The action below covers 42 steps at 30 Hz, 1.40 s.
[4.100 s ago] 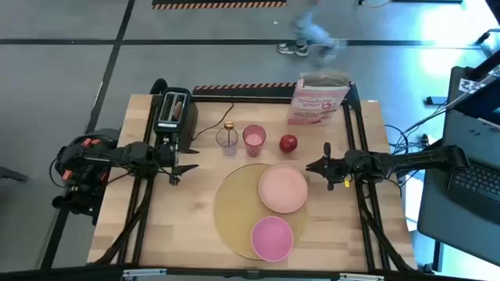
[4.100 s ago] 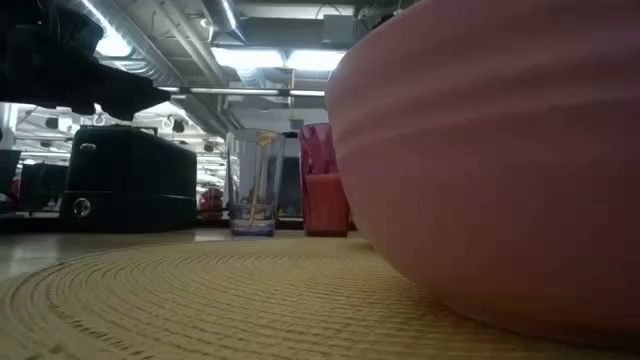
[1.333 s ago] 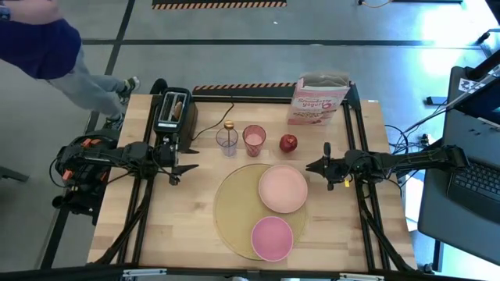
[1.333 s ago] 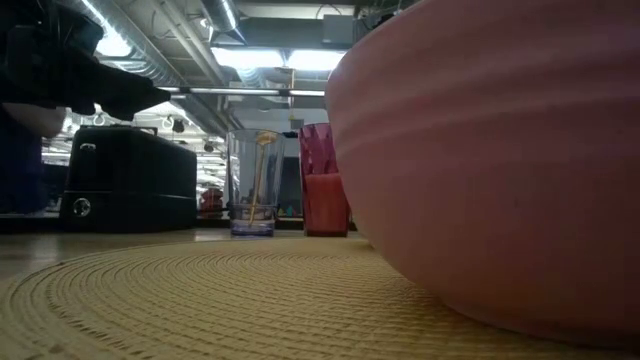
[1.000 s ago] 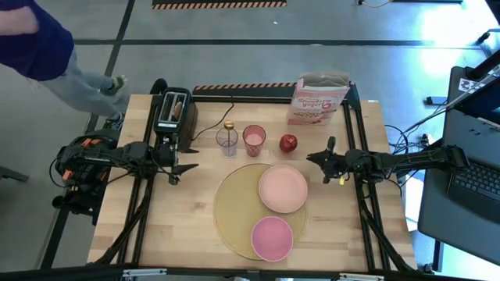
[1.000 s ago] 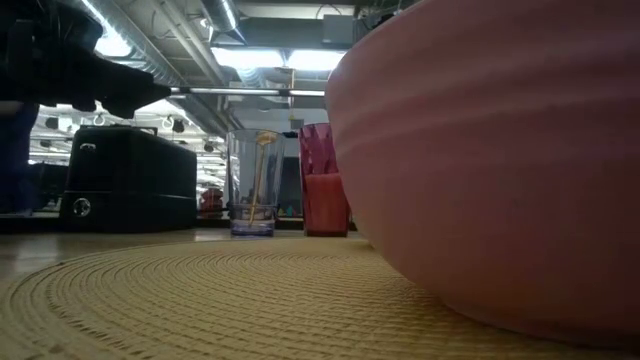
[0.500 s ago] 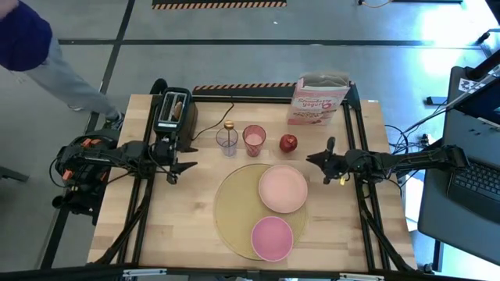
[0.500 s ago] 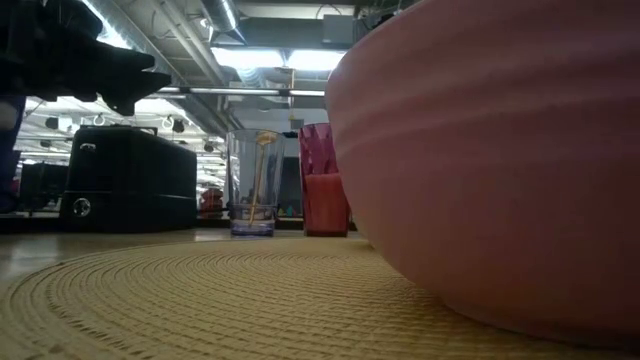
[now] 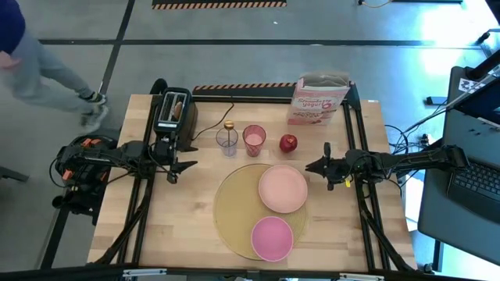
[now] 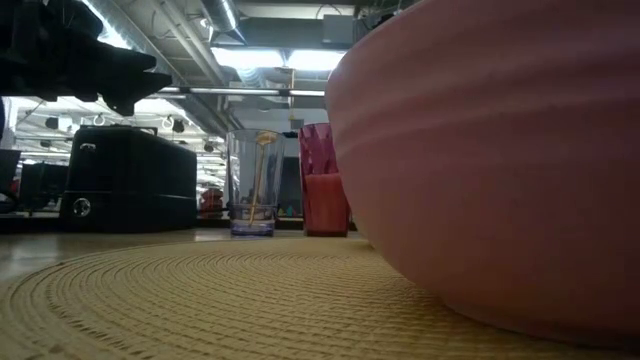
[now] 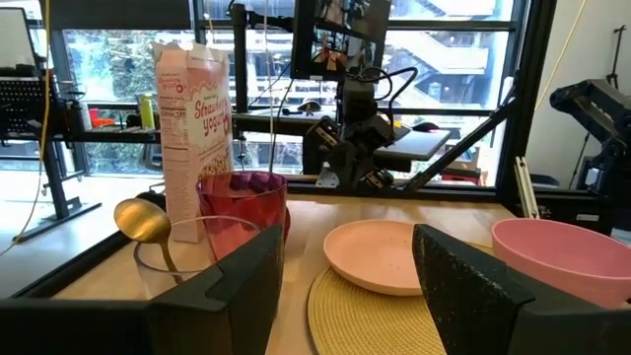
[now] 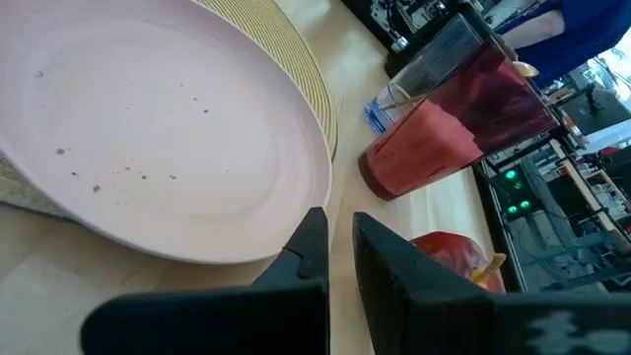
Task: Arrange a breakfast setting
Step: Pour the cereal from the pink cereal box into the pink bowl
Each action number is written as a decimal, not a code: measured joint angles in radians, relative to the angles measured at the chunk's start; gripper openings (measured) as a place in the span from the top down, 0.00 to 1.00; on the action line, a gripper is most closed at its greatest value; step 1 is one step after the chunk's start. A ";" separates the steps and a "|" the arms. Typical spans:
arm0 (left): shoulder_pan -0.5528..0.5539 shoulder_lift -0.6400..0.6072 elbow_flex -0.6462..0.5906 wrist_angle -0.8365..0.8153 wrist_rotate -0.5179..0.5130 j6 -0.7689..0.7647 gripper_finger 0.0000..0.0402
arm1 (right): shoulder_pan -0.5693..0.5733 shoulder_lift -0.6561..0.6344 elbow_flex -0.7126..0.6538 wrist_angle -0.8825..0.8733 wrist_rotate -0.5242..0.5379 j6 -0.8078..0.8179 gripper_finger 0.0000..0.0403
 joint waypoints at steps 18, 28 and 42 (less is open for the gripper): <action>0.000 0.000 0.000 0.271 0.062 -0.025 0.46 | 0.000 0.000 0.000 0.320 -0.080 0.257 0.94; 0.000 0.003 0.028 0.281 0.123 0.042 0.46 | 0.000 0.001 0.012 0.651 -0.096 0.465 0.94; 0.012 0.428 0.358 0.187 0.068 0.245 0.46 | 0.000 0.326 0.441 0.718 -0.210 -0.075 0.94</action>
